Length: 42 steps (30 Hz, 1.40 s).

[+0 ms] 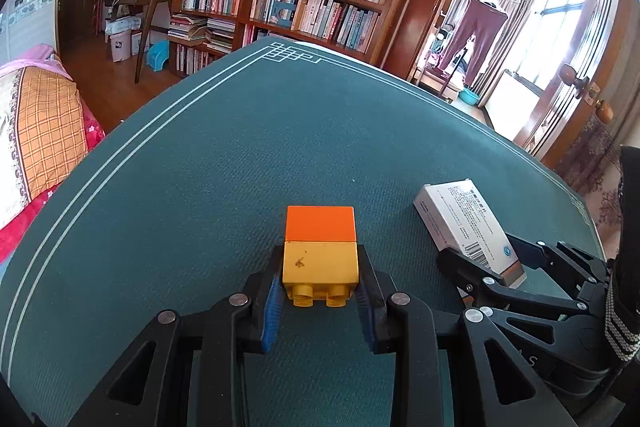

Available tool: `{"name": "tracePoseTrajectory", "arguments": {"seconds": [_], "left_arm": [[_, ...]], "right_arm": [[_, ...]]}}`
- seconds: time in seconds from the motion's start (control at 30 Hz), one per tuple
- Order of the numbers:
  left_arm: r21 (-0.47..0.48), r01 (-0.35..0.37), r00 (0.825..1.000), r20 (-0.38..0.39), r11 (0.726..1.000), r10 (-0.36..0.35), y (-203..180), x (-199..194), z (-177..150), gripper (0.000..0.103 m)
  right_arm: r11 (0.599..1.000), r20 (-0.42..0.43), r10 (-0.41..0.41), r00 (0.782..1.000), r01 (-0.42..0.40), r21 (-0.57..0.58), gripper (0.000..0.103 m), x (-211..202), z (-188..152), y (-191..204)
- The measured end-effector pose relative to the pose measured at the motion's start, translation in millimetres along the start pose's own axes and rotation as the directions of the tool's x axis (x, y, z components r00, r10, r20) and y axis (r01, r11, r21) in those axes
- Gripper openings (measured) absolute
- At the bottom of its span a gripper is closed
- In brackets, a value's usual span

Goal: Organize objects
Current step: 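Carry the medicine box and toy brick toward the clear bowl with both grippers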

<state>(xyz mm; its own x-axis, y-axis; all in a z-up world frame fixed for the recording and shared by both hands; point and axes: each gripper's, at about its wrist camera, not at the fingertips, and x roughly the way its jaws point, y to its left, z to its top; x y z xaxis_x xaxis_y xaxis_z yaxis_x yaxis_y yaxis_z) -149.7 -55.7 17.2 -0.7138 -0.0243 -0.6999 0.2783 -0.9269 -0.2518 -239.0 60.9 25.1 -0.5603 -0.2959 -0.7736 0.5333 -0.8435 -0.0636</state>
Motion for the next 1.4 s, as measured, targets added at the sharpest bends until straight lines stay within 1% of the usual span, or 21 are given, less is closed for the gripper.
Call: {"name": "tracePoseTrajectory", "arguments": {"seconds": [0.17,0.37,0.47,0.7,1.03,1.4], "left_arm": [[0.013,-0.003,1.0,0.005,1.0,0.002,-2.8,-0.5,-0.2,0.033],[0.051,-0.015,0.999,0.029,0.999,0.014,-9.5,-4.9,-0.8,0.033],[0.058,0.007,1.0,0.029,0.998,-0.009,-13.1,-8.4,-2.1,0.033],[0.135,0.041,0.997,0.06,0.99,-0.049,-35.0,-22.8,-8.2,0.033],[0.238,0.088,0.992,0.066,0.967,-0.106,-67.5,-37.2,-23.4,0.033],[0.343,0.144,0.984,0.048,0.928,-0.17,-98.6,-50.0,-45.6,0.033]], "right_arm": [[0.996,0.016,-0.031,0.999,0.03,0.08,0.065,-22.5,-20.7,-11.2],[0.987,0.04,-0.044,0.998,0.037,0.156,0.065,-63.7,-52.2,-22.1],[0.981,0.047,-0.054,0.997,0.044,0.189,0.065,-81.4,-69.2,-23.4],[0.958,0.068,-0.081,0.994,0.059,0.28,0.065,-117.4,-107.4,-30.8],[0.922,0.076,-0.137,0.988,0.099,0.374,0.065,-159.3,-151.9,-43.1],[0.885,0.102,-0.189,0.977,0.124,0.449,0.065,-191.8,-172.2,-58.4]]}}
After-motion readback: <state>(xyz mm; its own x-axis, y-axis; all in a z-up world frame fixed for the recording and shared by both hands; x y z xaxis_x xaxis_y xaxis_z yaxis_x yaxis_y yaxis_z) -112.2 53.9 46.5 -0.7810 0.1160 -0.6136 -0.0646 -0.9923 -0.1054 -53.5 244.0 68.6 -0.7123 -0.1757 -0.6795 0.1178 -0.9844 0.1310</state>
